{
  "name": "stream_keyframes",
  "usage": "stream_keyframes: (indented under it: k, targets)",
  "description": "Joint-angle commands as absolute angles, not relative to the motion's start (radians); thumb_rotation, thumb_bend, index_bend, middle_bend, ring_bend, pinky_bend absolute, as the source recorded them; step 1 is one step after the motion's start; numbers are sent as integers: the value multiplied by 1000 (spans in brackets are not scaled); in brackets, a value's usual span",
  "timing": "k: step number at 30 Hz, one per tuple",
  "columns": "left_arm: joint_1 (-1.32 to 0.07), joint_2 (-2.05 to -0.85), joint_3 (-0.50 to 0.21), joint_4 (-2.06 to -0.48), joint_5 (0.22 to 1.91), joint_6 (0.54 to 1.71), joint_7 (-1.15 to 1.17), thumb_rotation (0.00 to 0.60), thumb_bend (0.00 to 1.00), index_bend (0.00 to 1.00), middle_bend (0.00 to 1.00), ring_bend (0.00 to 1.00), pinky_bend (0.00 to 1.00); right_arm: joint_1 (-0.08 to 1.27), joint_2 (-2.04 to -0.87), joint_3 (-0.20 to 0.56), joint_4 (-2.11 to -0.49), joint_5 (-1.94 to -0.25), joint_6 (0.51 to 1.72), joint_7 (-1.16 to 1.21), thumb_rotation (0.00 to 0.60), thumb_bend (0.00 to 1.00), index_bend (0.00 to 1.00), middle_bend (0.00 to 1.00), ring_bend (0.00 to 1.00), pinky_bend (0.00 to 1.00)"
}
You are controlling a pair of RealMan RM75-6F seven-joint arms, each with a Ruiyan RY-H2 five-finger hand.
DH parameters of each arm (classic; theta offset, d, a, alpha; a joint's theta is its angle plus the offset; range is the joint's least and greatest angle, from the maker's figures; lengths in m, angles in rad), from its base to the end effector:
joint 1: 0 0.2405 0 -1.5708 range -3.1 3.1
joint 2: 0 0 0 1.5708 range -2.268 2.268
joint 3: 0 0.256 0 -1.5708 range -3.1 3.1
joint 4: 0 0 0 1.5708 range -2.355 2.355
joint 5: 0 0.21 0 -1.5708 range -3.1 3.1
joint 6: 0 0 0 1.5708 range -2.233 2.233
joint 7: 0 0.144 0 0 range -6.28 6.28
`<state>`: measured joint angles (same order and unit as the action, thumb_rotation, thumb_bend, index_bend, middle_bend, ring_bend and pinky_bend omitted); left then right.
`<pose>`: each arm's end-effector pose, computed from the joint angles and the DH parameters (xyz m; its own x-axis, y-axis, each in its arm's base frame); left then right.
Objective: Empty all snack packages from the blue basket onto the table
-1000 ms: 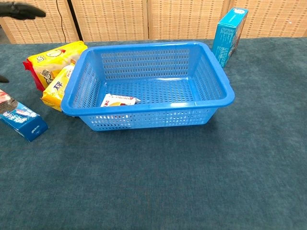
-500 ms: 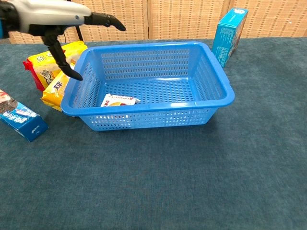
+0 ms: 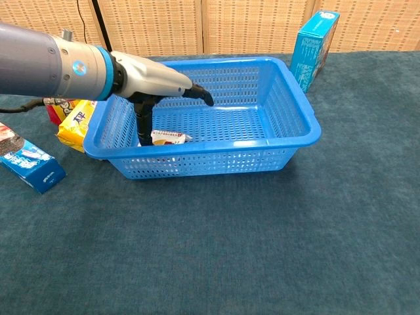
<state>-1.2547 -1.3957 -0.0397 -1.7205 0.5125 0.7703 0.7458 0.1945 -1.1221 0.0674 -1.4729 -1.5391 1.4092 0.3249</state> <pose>-0.0490 0.3491 -0.0238 0.7552 0.3605 0.5474 0.6354 -0.6078 -0.4763 -0.3143 -0.2223 0.1638 0.2236 -0.0346 0.9741 -0.9682 -0.1232 0.2179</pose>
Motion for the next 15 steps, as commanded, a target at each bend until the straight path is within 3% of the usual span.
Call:
stream_keyframes:
  k: [1, 15]
  targets:
    - [-1307, -1448, -10, -1697, 445, 779, 783, 600, 0, 0, 0, 0, 0, 196, -1123, 67, -1472, -1539, 1406, 324, 600, 0, 0, 0, 0, 99]
    - [-1347, -1530, 23, -1571, 379, 771, 784, 600, 0, 0, 0, 0, 0, 203, -1130, 69, -1465, -1528, 1386, 320, 600, 0, 0, 0, 0, 99]
